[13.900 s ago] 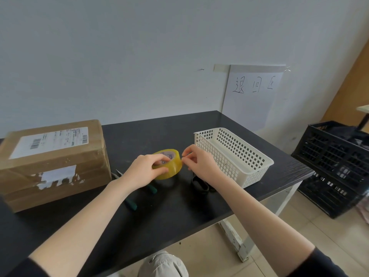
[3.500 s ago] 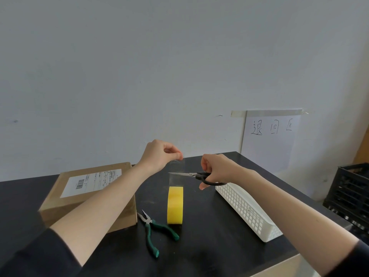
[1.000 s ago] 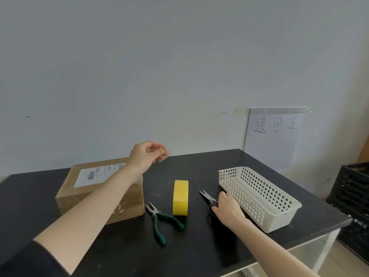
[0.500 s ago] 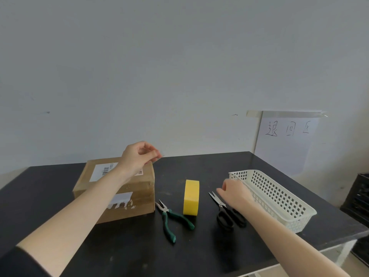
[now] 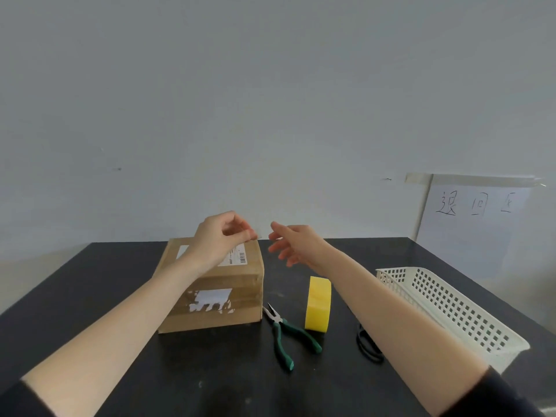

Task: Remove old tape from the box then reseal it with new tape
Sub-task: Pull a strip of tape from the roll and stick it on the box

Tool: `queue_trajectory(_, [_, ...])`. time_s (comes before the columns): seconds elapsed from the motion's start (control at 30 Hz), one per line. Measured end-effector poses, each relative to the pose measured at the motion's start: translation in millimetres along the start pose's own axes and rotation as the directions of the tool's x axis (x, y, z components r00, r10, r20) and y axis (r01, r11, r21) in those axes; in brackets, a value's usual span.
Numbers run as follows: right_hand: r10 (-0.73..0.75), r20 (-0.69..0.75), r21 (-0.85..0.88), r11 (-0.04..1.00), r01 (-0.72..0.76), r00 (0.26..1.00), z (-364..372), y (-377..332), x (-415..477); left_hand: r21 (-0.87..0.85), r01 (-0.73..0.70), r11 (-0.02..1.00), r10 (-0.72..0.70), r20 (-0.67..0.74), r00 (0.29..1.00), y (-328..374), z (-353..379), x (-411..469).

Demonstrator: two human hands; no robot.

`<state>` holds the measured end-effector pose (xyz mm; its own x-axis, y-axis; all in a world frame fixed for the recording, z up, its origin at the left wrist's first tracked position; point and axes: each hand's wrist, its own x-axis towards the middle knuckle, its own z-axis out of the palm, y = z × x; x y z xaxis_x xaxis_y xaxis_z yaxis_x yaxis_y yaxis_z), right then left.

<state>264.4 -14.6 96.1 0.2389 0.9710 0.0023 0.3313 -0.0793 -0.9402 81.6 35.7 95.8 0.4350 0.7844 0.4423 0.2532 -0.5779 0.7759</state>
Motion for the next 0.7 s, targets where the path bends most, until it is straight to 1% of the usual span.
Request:
queue_trajectory(0.1, [-0.013,0.078,0.06,0.998,0.009,0.997,19.4,-7.8,8.1,0.126,-0.046,0.991,0.051,-0.039,0.998,-0.6,-4.2,-9.8])
queue_trajectory(0.23, [-0.021,0.144,0.118,0.993,0.004,0.989,33.1,-8.9,18.5,0.178,-0.098,0.979,0.111,-0.061,0.992,-16.2,-13.4,-15.7])
queue_trajectory(0.3, [-0.041,0.169,0.123,0.992,0.02,0.985,36.8,-7.9,21.2,0.235,-0.11,0.966,0.13,-0.072,0.989,-24.4,-19.0,-16.8])
queue_trajectory(0.5, [-0.108,0.206,0.107,0.99,0.087,0.973,47.5,-8.8,21.9,0.317,-0.127,0.94,0.165,-0.097,0.982,-34.2,-24.3,-22.9])
queue_trajectory(0.63, [-0.12,0.192,0.077,0.991,0.107,0.974,53.5,-8.7,22.4,0.314,-0.143,0.938,0.184,-0.104,0.977,-37.6,-23.3,-30.0])
queue_trajectory(0.7, [-0.119,0.185,0.056,0.992,0.11,0.976,56.0,-7.4,23.0,0.344,-0.166,0.924,0.214,-0.106,0.971,-39.1,-21.5,-34.5])
